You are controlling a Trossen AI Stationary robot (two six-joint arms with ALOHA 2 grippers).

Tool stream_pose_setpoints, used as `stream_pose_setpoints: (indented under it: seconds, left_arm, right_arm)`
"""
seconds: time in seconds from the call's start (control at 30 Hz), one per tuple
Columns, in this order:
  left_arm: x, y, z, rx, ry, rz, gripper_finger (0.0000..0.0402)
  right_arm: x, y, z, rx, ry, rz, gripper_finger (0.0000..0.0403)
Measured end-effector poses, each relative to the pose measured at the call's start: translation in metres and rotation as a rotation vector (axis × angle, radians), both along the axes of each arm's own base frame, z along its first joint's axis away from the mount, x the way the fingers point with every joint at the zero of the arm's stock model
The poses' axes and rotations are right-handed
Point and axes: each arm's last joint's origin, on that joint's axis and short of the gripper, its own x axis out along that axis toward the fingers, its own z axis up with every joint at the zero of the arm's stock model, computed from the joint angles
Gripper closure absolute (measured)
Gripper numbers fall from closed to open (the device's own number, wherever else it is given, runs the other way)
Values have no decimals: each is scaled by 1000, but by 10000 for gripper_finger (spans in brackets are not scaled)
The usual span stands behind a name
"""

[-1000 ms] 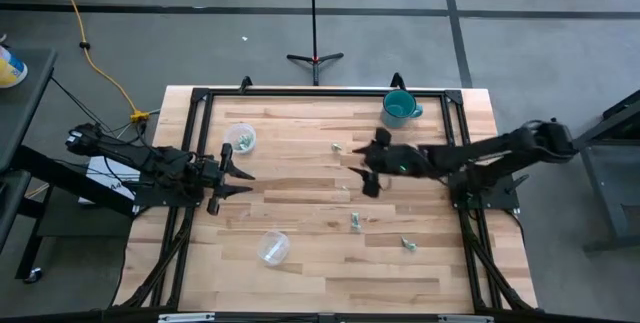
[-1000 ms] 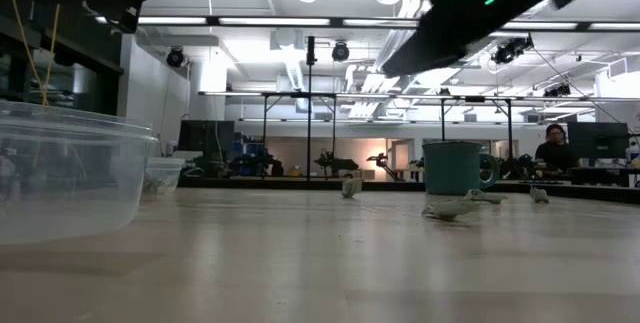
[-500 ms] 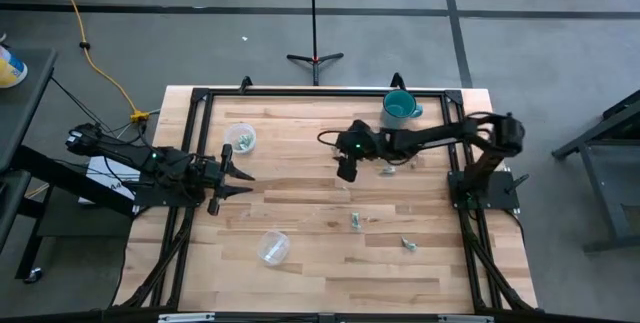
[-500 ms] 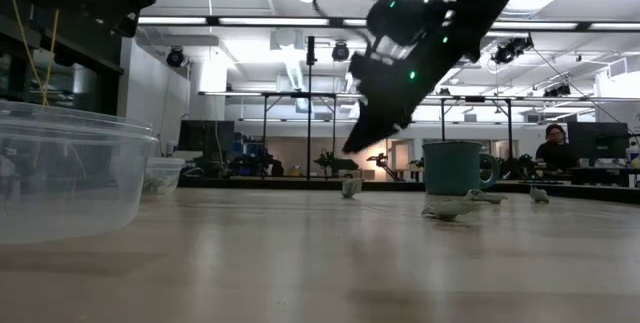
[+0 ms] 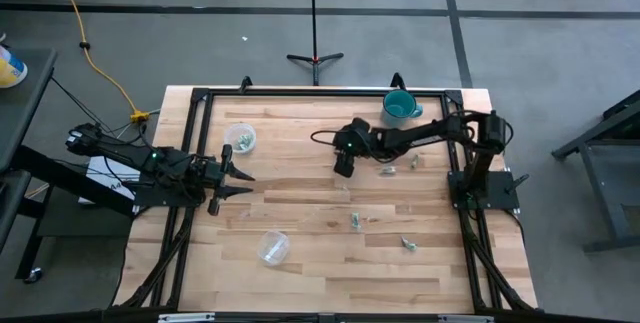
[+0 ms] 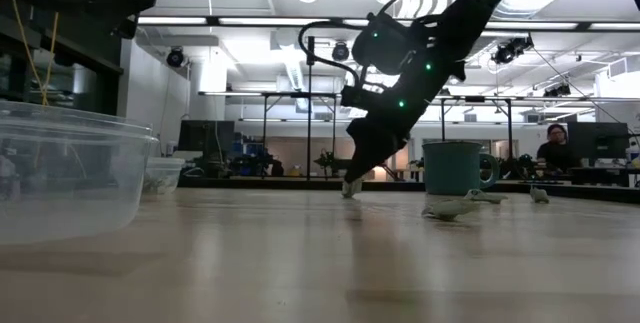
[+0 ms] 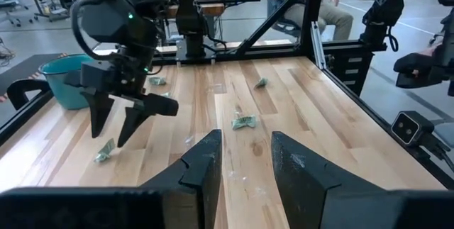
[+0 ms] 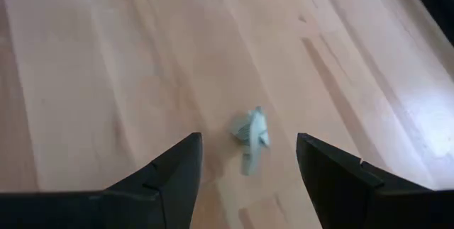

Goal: Pick and place Stevia / Truvia into bins
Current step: Put the stevia packet into the bottom transparent container

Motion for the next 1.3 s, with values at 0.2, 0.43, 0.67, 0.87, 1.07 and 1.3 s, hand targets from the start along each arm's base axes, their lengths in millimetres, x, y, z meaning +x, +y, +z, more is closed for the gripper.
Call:
stream_pose_setpoints:
  seconds: [0.2,0.43,0.67,0.87,1.07,1.3]
  left_arm:
    - [0,0,0,0,0,0,245]
    - [0,0,-1,2,6,0,245]
    - [0,0,-1,2,6,0,245]
    - [0,0,0,2,6,0,245]
    - [0,0,-1,3,11,-1,245]
    - [0,0,-1,4,12,-1,245]
  right_arm:
    - [-3,-15,0,87,-31,2,183]
    - [-4,-21,1,99,-55,4,183]
    - [-5,-20,-4,127,-31,19,183]
    - [-1,-21,-21,135,-14,17,182]
    - [3,-21,-24,147,-41,36,183]
    - [2,-21,-24,144,-38,35,198]
